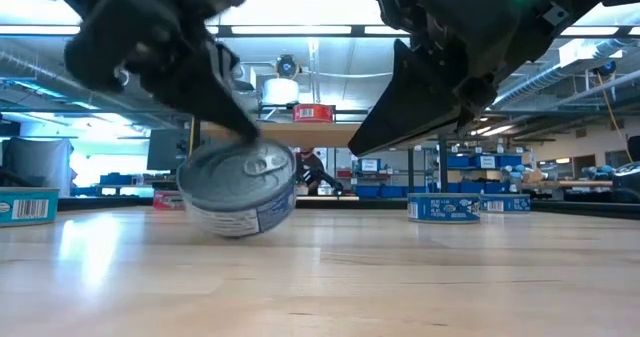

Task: Stack canned seafood by type on shelf
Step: Stack the blue tuna can on top of the blue tuna can on the shelf

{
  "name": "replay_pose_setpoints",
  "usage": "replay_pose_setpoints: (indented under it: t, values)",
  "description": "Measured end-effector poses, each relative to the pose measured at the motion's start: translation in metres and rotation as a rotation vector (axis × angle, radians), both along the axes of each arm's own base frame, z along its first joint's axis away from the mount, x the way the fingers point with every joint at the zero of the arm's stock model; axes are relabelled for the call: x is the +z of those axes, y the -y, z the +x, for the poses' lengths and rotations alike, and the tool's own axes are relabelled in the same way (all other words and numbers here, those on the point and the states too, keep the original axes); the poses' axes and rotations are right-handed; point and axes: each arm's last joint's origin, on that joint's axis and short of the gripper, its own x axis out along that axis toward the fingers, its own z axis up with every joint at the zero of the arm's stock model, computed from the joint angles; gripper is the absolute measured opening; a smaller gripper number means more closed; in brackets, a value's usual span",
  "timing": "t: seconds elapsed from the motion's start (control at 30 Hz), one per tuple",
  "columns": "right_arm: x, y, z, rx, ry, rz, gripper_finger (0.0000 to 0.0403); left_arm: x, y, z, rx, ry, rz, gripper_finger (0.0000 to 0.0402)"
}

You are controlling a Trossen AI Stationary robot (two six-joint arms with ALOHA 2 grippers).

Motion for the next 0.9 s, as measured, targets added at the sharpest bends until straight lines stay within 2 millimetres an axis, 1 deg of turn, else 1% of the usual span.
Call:
replay_pose_setpoints:
  t: [0.07, 0.2, 0.27, 0.33, 0.4, 0.47, 0.57, 0.7, 0.8, 0.9]
  values:
    - [0.000, 0.000, 0.000, 0.001, 0.002, 0.000, 0.0011, 0.006, 0.003, -0.004, 0.015, 0.032, 0.030, 0.0001]
    - [0.001, -0.001, 0.001, 0.010, 0.014, -0.004, 0.0011, 0.008, 0.016, -0.012, 0.051, 0.082, 0.183, 0.0001]
    - [0.002, -0.001, 0.001, 0.011, 0.018, -0.003, 0.0011, 0.004, 0.025, -0.013, 0.056, 0.105, 0.241, 0.0001]
    - [0.002, -0.001, 0.002, 0.011, 0.020, -0.002, 0.0011, -0.005, 0.034, -0.015, 0.028, 0.093, 0.296, 0.0000]
    - [0.002, -0.001, 0.002, 0.011, 0.023, -0.001, 0.0011, -0.012, 0.043, -0.014, -0.006, 0.102, 0.317, 0.0000]
    - [0.002, -0.001, 0.002, 0.011, 0.028, 0.002, 0.0011, -0.018, 0.047, -0.013, -0.027, 0.094, 0.339, 0.0000]
    - [0.002, -0.001, 0.002, 0.011, 0.029, 0.003, 0.0011, -0.019, 0.047, -0.011, -0.022, 0.097, 0.345, 0.0006]
    - [0.003, -0.001, 0.002, 0.011, 0.034, 0.004, 0.0011, -0.004, 0.046, -0.014, 0.007, 0.102, 0.373, 0.0031]
    - [0.003, -0.001, 0.003, 0.017, 0.033, -0.002, 0.0011, 0.012, 0.040, -0.023, 0.095, 0.121, 0.438, 0.0039]
    - [0.004, 0.000, 0.004, 0.011, 0.049, -0.020, 0.0011, 0.023, 0.025, -0.036, 0.171, 0.106, 0.427, 0.0025]
